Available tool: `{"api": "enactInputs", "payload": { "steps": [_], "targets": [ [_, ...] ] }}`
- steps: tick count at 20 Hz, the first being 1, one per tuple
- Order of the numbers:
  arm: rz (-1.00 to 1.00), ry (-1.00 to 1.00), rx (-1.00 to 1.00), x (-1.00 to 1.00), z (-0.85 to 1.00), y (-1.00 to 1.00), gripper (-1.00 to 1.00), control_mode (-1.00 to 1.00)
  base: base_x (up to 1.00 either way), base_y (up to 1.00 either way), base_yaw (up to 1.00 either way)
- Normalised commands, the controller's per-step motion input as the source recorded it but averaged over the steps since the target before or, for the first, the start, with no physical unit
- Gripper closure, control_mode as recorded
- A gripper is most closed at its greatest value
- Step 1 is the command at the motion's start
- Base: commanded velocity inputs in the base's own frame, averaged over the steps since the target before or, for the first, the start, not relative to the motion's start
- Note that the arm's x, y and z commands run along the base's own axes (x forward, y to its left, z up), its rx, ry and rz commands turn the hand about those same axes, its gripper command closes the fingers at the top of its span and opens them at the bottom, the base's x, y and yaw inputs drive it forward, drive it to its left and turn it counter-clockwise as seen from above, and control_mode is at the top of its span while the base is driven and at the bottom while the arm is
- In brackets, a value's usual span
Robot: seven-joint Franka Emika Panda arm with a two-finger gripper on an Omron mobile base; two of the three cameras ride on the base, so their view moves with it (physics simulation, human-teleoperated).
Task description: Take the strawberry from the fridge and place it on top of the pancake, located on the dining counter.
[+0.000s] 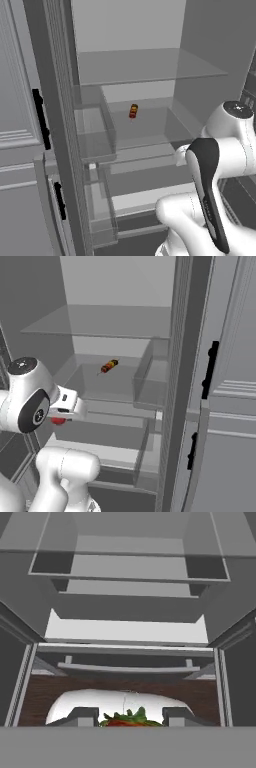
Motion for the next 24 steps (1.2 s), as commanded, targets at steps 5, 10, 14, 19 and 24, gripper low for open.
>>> {"api": "enactInputs", "payload": {
  "steps": [5,10,14,19,24],
  "targets": [
    [0.0,0.0,0.0,0.0,0.0,0.0,1.0,1.0,-1.0,0.13,0.01],
    [0.0,0.0,0.0,0.0,0.0,0.0,1.0,1.0,-1.0,0.17,0.03],
    [0.0,0.0,0.0,0.0,0.0,0.0,1.0,1.0,-1.0,0.28,0.11],
    [0.0,0.0,0.0,0.0,0.0,0.0,1.0,1.0,-0.98,0.09,0.55],
    [0.0,0.0,0.0,0.0,0.0,0.0,1.0,1.0,-0.87,0.15,0.74]
  ]
}}
